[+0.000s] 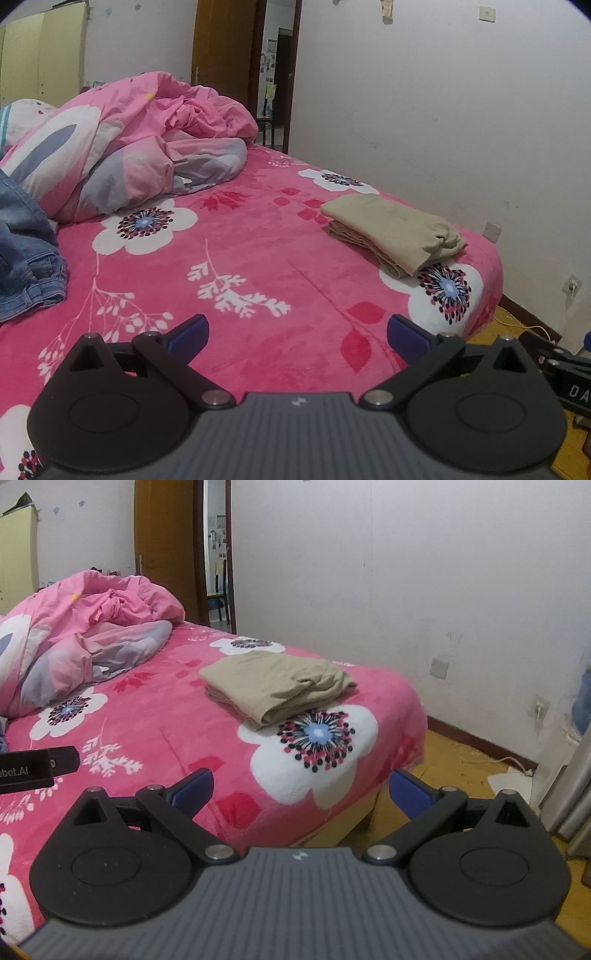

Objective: Fold clothes

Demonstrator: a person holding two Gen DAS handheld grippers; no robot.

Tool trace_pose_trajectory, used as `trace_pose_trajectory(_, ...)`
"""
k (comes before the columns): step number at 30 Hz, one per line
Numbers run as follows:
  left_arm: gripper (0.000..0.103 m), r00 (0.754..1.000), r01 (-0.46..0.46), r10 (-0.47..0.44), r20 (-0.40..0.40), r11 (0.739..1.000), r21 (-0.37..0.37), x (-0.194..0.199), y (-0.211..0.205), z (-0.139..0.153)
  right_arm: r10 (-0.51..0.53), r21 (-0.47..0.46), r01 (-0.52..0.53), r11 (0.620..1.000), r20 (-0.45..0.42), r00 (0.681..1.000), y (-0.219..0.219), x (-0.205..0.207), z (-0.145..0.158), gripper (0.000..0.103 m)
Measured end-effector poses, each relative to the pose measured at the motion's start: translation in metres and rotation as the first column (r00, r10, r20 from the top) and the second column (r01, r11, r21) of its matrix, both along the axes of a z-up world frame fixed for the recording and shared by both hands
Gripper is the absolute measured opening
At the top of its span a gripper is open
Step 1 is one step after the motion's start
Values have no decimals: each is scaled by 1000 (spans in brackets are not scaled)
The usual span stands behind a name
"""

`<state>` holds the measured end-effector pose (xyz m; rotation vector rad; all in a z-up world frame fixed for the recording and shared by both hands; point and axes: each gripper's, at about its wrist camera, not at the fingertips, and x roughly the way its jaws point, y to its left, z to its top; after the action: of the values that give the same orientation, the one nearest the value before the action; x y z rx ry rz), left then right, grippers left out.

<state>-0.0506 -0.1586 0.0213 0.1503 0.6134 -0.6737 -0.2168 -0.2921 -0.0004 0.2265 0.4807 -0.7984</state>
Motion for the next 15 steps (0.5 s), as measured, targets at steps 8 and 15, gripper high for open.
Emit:
trace_pose_trajectory(8,103,1000,13,-13,2,1000,0,6,5,-3,-33,-22,32,999,-34,999,10,13,-2,102)
trace_pose_trajectory(15,103,999,-33,32,22,999,20,8,6,-2,-17,31,19,999,-74,997,10,25,-4,102)
